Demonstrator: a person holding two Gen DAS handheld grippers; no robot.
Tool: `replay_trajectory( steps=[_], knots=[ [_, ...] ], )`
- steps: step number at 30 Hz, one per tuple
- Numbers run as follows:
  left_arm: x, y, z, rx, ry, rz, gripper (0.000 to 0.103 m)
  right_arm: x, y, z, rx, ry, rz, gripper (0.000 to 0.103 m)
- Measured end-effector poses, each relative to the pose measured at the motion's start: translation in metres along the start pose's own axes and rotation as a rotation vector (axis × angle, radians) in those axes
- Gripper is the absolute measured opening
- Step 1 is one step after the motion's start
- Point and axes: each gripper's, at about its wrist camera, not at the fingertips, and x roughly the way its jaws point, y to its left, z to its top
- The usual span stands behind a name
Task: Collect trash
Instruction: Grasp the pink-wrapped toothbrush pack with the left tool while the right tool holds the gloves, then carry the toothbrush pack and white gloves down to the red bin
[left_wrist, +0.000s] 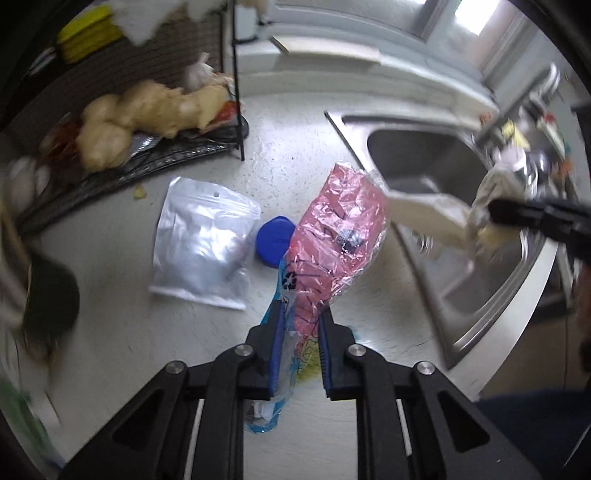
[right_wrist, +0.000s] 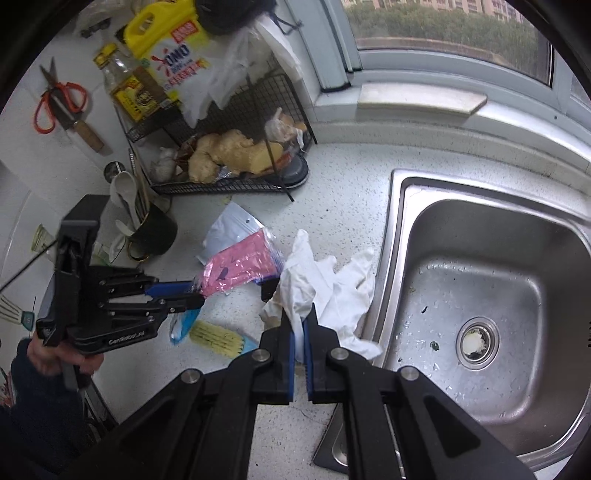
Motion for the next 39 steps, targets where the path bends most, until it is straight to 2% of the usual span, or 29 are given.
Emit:
replay_trajectory(
  steps=[7, 10, 14, 19, 22, 26, 30, 34, 39],
  knots=[
    [-0.042, -0.025, -0.028, -0.19, -0.083, 0.072, 0.015, -0.022, 0.008, -0.015, -0.004, -0.026, 0.041, 0.004],
    [-0.056, -0.036, -0.038, -0.242, -0.117, 0.107, 0.015, -0.036, 0.013, -0.025, -0.015, -0.04, 0.061, 0.004],
    [-0.072, -0.06, -0.053, -0.275, -0.125, 0.119, 0.015, -0.059, 0.017, -0.042, -0.038, -0.071, 0.053, 0.004],
    [-0.098, -0.114, -0.078, -0.239, -0.151, 0.159, 0.015, -0.09, 0.015, -0.068, -0.039, -0.109, 0.075, 0.004],
    [-0.109, -0.147, -0.095, -0.249, -0.164, 0.176, 0.015, -0.113, 0.014, -0.089, -0.062, -0.139, 0.044, 0.004],
    [-0.118, -0.198, -0.121, -0.25, -0.174, 0.206, 0.015, -0.141, 0.005, -0.119, -0.07, -0.162, 0.074, 0.004],
    [-0.128, -0.256, -0.15, -0.223, -0.192, 0.237, 0.015, -0.169, -0.007, -0.154, -0.083, -0.176, 0.093, 0.004],
    [-0.133, -0.308, -0.183, -0.251, -0.222, 0.246, 0.015, -0.197, -0.018, -0.197, -0.131, -0.193, 0.059, 0.004],
    [-0.127, -0.372, -0.226, -0.286, -0.225, 0.262, 0.015, -0.228, -0.042, -0.249, -0.158, -0.182, 0.083, 0.004]
  ],
)
